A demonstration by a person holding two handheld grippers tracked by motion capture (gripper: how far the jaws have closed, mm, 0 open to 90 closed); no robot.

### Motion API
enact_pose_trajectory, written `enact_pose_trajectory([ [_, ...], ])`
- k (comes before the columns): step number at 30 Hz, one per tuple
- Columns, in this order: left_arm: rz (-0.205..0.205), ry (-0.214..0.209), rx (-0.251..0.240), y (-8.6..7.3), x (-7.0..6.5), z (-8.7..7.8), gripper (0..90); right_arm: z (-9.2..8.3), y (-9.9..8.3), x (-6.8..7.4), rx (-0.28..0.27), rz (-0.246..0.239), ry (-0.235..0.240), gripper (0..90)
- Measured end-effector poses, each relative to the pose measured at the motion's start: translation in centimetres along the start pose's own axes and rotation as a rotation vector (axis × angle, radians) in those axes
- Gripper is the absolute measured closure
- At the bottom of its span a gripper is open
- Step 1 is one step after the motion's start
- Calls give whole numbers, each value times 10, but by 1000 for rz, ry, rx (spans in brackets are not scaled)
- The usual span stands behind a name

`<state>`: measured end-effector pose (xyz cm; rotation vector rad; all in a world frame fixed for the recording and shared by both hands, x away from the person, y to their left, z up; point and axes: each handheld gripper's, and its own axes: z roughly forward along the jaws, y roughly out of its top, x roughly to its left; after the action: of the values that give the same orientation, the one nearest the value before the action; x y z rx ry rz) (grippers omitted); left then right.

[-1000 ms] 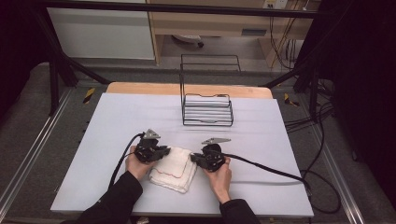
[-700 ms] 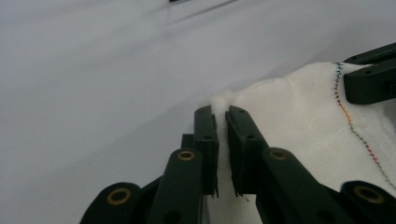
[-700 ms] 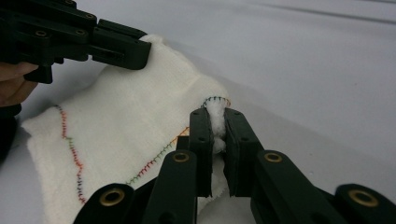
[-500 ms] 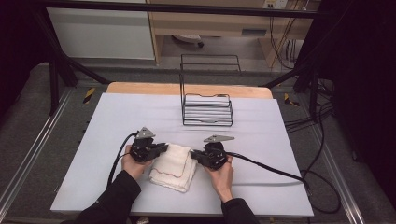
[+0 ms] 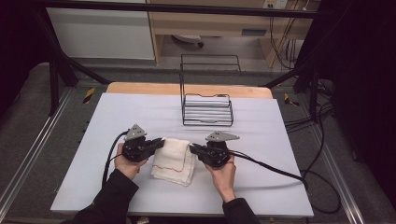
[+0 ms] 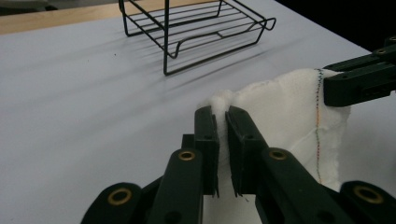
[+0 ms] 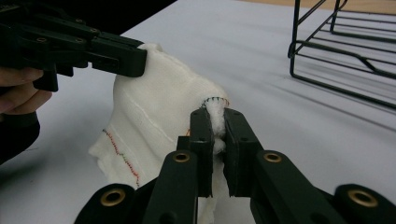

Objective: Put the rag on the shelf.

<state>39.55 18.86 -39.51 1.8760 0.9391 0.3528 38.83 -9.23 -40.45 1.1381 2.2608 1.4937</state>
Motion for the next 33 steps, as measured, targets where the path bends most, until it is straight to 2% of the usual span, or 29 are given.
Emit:
enact_pose_trajectory([
  [8,17,2,-57,5,-8,-12,828,-12,9,5,-58,-70,-15,833],
  [15,26,1,-100,11,-15,-20,828,-22,16,8,-102,-93,-18,832],
  [26,41,7,-165,20,-27,-28,828,-37,26,11,-143,-124,-31,832],
  [33,49,3,-203,31,-34,-33,829,-49,35,14,-176,-151,-44,832],
])
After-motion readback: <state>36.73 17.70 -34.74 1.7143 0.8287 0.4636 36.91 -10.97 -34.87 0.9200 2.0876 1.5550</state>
